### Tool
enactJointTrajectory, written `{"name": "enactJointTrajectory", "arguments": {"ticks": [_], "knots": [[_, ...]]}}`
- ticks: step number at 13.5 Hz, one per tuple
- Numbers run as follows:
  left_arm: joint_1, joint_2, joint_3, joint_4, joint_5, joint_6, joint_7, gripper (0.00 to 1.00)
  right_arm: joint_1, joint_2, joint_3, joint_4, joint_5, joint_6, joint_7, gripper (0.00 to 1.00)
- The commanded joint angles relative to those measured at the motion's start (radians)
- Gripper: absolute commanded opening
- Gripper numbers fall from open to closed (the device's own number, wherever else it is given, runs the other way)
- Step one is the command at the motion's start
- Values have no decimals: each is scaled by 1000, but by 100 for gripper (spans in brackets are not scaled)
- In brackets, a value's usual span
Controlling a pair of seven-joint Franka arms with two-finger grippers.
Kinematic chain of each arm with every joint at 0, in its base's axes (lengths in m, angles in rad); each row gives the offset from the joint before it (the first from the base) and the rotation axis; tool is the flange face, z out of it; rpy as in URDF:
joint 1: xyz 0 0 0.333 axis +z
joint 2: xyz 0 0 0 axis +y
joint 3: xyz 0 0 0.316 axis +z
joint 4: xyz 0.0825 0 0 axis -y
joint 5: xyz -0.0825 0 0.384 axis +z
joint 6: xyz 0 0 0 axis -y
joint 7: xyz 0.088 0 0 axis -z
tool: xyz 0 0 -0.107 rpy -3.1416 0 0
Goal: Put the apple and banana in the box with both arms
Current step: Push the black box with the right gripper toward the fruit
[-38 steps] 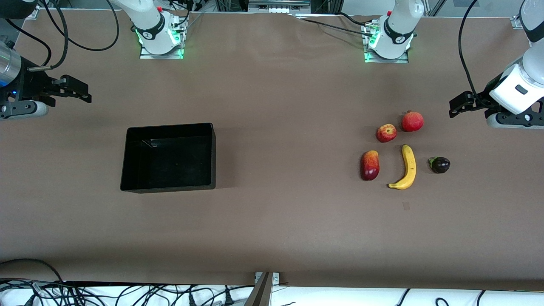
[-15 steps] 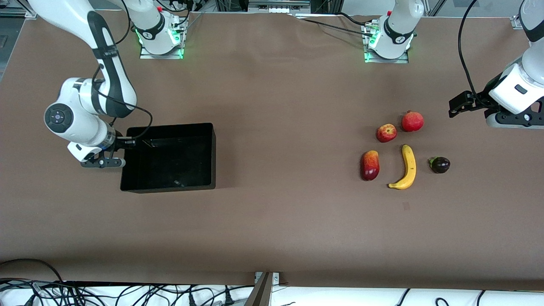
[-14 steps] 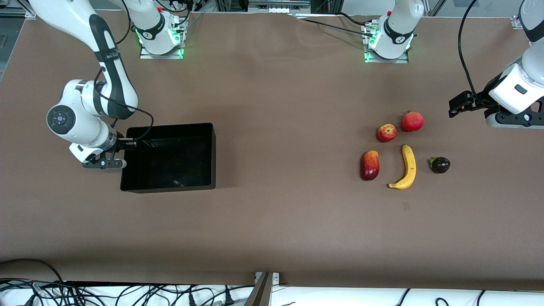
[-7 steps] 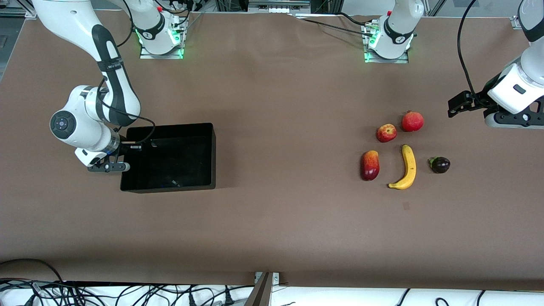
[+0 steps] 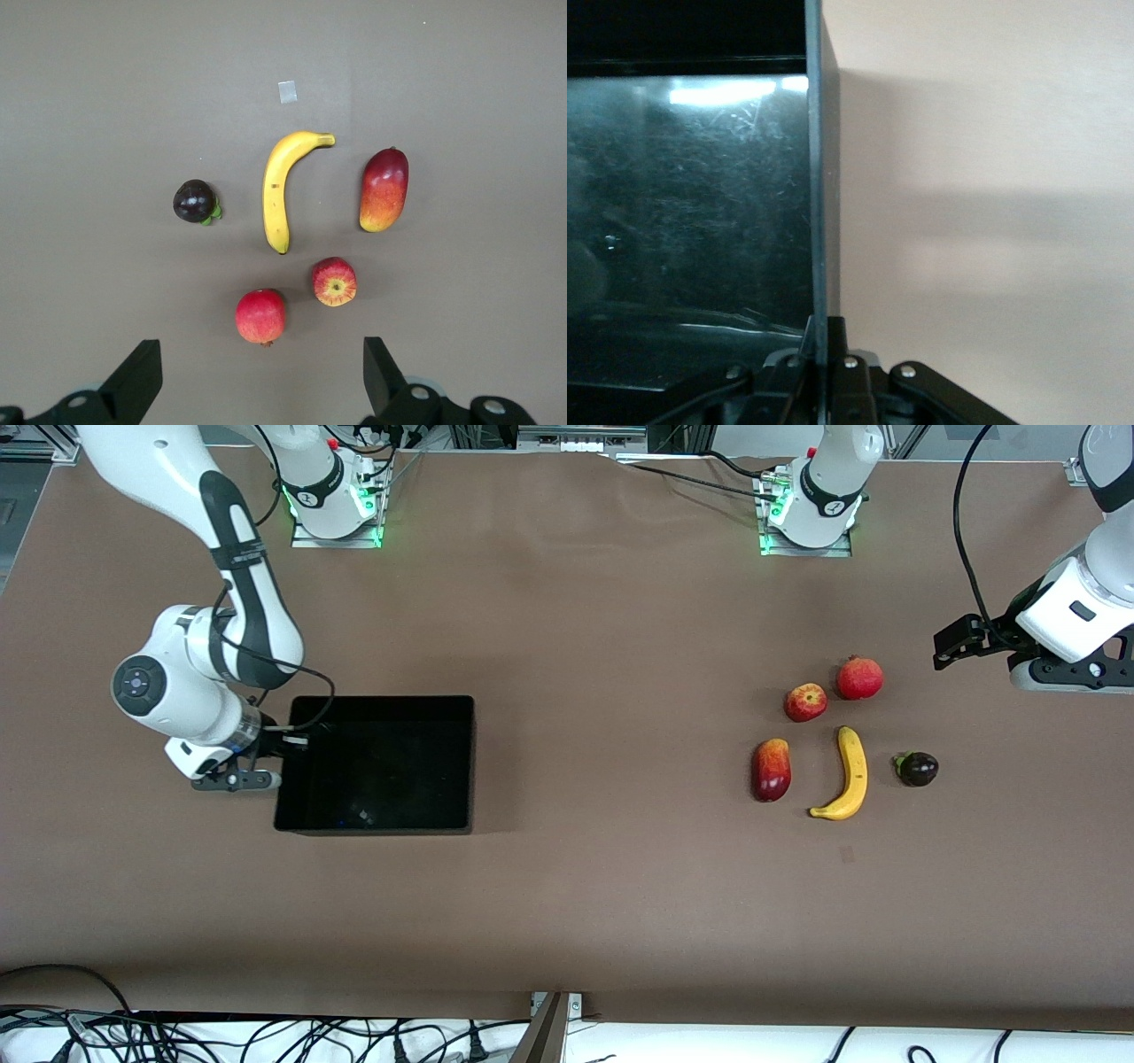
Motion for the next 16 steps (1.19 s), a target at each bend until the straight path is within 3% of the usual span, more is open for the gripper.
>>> {"name": "enactJointTrajectory", "arguments": {"ticks": [1,4,7,10,16], "knots": [[0,1,-4,20,19,-20,3,100,78,61,5,221,15,-189,162,0],[0,-1,-6,20,19,-21,3,100,165,138,19,384,29,-268,324,0],[0,1,-4,20,19,-20,3,100,217,225,133,482,127,-247,530,0],[0,1,-3,20,19,-20,5,100,319,340,161,631,125,-182,736,0],[0,4,-3,23,20,-15,5,100,406,451,165,754,115,-159,704,0]]}}
